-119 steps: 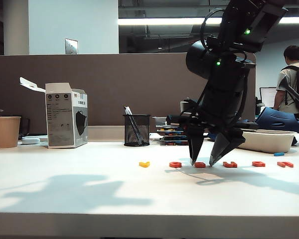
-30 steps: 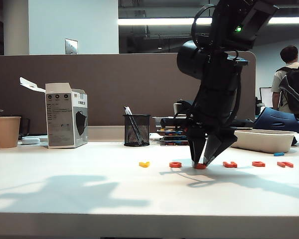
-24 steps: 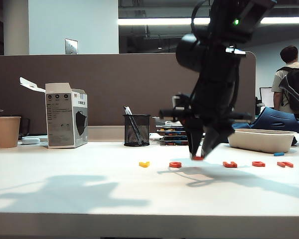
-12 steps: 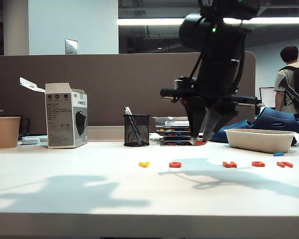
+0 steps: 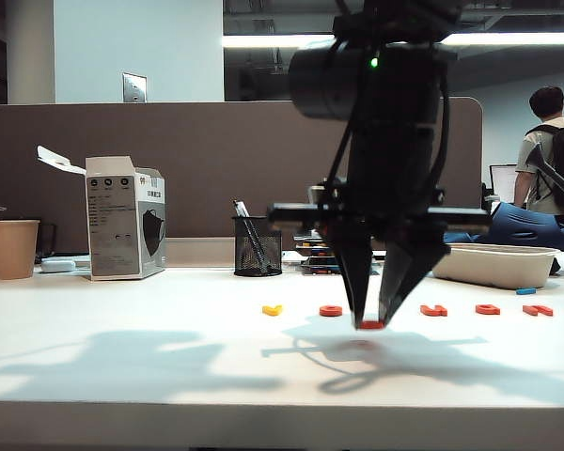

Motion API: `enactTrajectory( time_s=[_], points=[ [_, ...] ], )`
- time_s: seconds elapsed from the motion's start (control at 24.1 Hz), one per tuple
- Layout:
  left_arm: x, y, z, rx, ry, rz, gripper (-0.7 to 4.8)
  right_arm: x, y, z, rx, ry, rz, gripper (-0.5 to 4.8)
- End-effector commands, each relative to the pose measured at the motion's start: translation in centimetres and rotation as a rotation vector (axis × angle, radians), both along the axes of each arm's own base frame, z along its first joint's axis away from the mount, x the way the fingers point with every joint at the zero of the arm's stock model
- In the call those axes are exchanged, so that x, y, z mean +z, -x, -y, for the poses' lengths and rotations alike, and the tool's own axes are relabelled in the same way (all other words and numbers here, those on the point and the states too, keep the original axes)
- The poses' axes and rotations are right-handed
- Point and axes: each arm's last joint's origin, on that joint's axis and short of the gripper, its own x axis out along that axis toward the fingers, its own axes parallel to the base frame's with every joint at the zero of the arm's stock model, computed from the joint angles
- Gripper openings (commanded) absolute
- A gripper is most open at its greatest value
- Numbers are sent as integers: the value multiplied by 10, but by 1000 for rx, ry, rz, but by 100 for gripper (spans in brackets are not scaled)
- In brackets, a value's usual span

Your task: Select the appropriate letters from the row of letter magnets placed on the table to arrange into the word "sun".

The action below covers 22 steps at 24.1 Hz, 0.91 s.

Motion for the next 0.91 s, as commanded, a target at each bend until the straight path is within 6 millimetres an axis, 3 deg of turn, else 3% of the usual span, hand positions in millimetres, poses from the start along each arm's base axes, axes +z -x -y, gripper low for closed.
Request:
enactTrajectory(
  time_s=[0.04,0.7,0.91],
  points=[
    [1,0,-1,1,-2,8,-4,-7,1,-1,-35,-32,42,81],
    [1,1,-1,0,-1,7,-4,-17,7,3,-34,-14,6,87],
    [1,1,-1,-5,1,3,-4,-17,7,3,-35,-11,3,173]
  ],
)
